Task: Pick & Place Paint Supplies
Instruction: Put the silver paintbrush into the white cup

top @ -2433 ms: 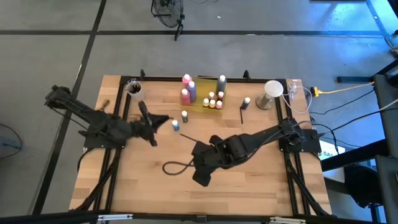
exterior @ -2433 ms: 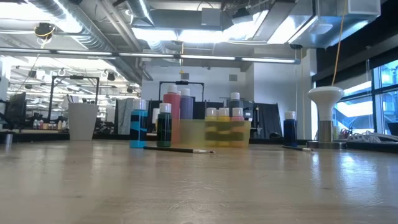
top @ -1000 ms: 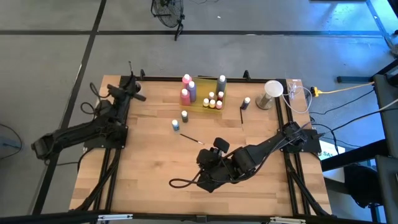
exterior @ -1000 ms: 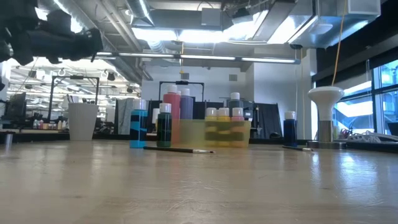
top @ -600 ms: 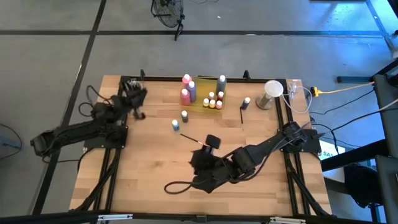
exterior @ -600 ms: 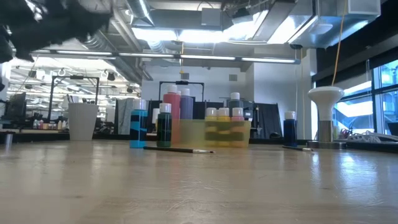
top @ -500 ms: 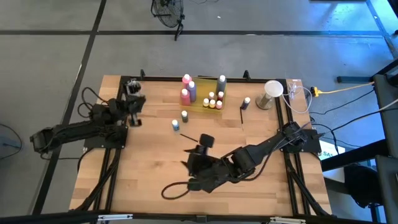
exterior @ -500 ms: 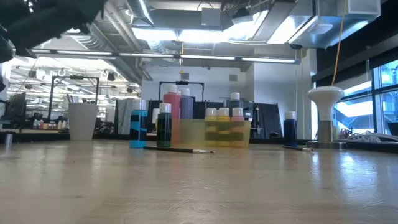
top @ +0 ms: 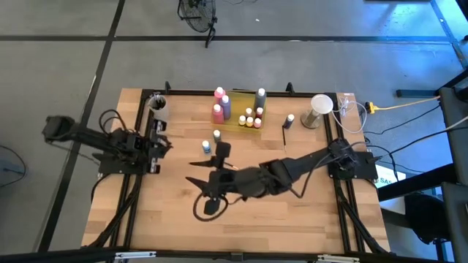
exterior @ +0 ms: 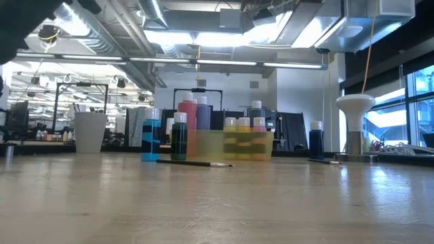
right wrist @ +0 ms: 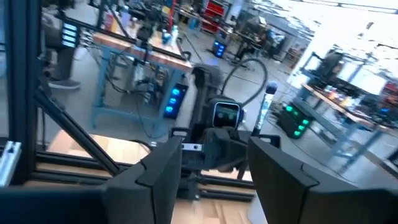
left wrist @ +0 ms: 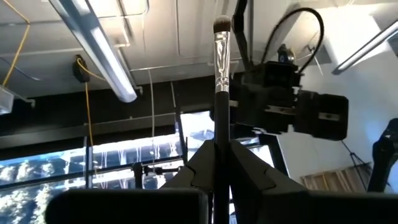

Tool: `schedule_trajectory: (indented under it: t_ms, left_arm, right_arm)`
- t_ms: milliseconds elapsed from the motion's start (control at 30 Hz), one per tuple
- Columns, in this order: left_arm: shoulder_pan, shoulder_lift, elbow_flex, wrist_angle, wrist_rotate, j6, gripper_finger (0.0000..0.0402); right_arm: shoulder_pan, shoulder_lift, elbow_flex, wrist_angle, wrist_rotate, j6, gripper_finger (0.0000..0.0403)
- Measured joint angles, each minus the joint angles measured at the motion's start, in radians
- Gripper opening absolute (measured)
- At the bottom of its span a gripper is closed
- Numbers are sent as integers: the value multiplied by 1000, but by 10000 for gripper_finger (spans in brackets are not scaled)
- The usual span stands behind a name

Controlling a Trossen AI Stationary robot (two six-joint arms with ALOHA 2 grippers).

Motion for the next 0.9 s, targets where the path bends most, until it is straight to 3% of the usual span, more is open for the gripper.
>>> schedule_trajectory:
  t_ms: [133,267,633,900]
  left_arm:
    - [-117,122,73,10,-82,86,20]
    - [-172,243,160,13,-93,150,20]
    - [-176,455,255,126,-92,146,20]
    - [-176,494,262,191,-89,145,20]
  right_arm:
    - [-46,0,0,-1,-68,0,185]
    - [-77,0,0,0,-118,2,185]
    - [-80,0,0,-3,-125,-6,185]
    - [-79,0,0,-3,-122,0,162]
